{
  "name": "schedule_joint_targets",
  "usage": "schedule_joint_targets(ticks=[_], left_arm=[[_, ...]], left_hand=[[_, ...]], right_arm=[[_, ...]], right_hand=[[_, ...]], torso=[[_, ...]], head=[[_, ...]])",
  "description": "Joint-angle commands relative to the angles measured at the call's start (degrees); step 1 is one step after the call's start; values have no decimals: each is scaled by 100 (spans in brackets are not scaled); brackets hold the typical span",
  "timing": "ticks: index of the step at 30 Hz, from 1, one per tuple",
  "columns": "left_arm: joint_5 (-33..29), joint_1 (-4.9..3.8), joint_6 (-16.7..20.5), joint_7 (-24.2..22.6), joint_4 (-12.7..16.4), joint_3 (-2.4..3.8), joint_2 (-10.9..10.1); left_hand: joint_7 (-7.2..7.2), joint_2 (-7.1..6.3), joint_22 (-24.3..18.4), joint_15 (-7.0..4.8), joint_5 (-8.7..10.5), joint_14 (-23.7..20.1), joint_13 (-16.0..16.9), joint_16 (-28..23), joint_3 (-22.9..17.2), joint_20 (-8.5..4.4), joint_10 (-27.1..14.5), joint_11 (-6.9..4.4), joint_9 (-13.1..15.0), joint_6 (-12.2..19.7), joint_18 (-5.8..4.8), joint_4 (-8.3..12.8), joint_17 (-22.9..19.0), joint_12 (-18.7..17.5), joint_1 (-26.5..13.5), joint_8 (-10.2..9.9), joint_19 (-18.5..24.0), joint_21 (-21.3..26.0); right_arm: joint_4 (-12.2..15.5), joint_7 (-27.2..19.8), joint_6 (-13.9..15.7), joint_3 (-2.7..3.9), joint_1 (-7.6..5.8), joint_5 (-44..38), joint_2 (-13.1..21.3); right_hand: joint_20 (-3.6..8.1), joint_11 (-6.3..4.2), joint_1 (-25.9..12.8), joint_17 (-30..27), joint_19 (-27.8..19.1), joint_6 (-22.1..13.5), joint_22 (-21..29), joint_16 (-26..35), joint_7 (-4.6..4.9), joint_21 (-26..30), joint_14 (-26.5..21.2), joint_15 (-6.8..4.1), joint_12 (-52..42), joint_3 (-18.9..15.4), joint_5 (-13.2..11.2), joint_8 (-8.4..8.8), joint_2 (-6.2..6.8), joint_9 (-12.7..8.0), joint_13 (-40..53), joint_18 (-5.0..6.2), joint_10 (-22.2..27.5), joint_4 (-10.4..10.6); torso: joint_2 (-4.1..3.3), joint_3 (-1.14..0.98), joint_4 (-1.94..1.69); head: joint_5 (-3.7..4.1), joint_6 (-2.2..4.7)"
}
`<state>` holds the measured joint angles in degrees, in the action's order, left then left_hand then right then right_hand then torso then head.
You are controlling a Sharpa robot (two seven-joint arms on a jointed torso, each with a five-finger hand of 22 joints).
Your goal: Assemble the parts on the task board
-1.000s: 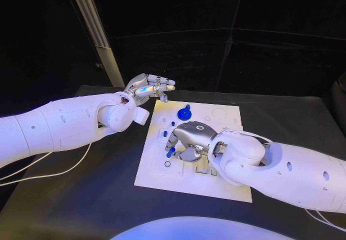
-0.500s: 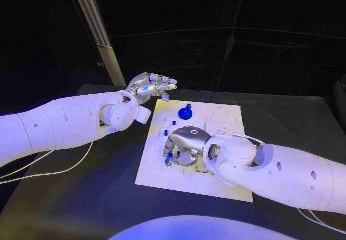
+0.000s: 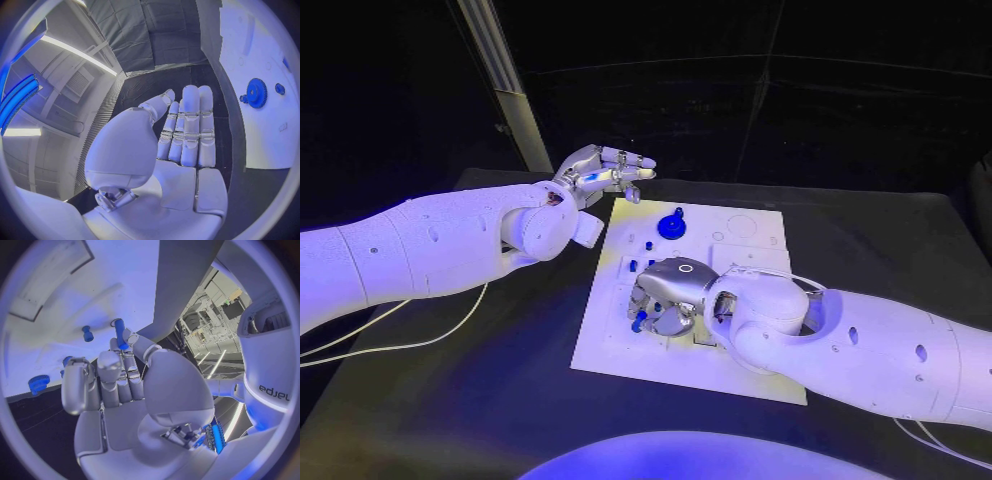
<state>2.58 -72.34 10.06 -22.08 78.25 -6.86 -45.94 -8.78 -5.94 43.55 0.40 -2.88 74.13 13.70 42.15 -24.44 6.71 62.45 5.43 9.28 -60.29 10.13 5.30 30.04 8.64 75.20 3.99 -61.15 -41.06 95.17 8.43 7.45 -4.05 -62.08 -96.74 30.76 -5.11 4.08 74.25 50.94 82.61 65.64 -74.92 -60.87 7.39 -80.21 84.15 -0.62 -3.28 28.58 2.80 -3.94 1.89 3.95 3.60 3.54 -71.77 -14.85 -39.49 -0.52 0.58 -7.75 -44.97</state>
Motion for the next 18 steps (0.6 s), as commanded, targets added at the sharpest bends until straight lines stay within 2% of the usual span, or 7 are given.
schedule_joint_targets(ticks=[1, 6, 18], left_arm=[[-21, -7, -61, -38, 0, 5, 7], [-21, -7, -66, -34, -2, 5, 7], [-21, -7, -79, -21, -6, 5, 6]], left_hand=[[-30, 39, -7, 19, -6, -27, -7, -31, 6, -8, -37, 11, -7, 27, 36, 25, -10, 38, -12, -25, -44, 28], [-30, 48, -14, 18, -7, -25, -7, -38, 4, -7, -40, 11, -8, 28, 37, 27, -16, 42, -12, -23, -49, 38], [-30, 48, -14, 18, -7, -25, -7, -38, 4, -7, -40, 11, -8, 28, 37, 27, -16, 42, -12, -23, -49, 38]], right_arm=[[4, 94, -158, -4, -6, -238, -16], [3, 170, -218, -8, -6, -392, -36], [62, 326, -138, -23, 5, -953, -113]], right_hand=[[-11, -28, -5, 3, 39, -23, -319, -24, 11, -23, 7, -24, -18, 35, 22, 36, -36, -7, 5, -39, -16, -4], [-12, -28, -10, 2, 38, -24, -319, -24, 11, -22, 6, -23, -18, 37, 22, 36, -33, -7, 5, -39, -15, -5], [-14, -27, -26, 2, 37, -25, -320, -29, 9, -23, 5, -21, -21, 46, 18, 33, -23, -6, 6, -39, -11, -5]], torso=[[-1, 0, -1], [2, 2, 2], [3, 1, -2]], head=[[0, -7], [1, -12], [10, -9]])
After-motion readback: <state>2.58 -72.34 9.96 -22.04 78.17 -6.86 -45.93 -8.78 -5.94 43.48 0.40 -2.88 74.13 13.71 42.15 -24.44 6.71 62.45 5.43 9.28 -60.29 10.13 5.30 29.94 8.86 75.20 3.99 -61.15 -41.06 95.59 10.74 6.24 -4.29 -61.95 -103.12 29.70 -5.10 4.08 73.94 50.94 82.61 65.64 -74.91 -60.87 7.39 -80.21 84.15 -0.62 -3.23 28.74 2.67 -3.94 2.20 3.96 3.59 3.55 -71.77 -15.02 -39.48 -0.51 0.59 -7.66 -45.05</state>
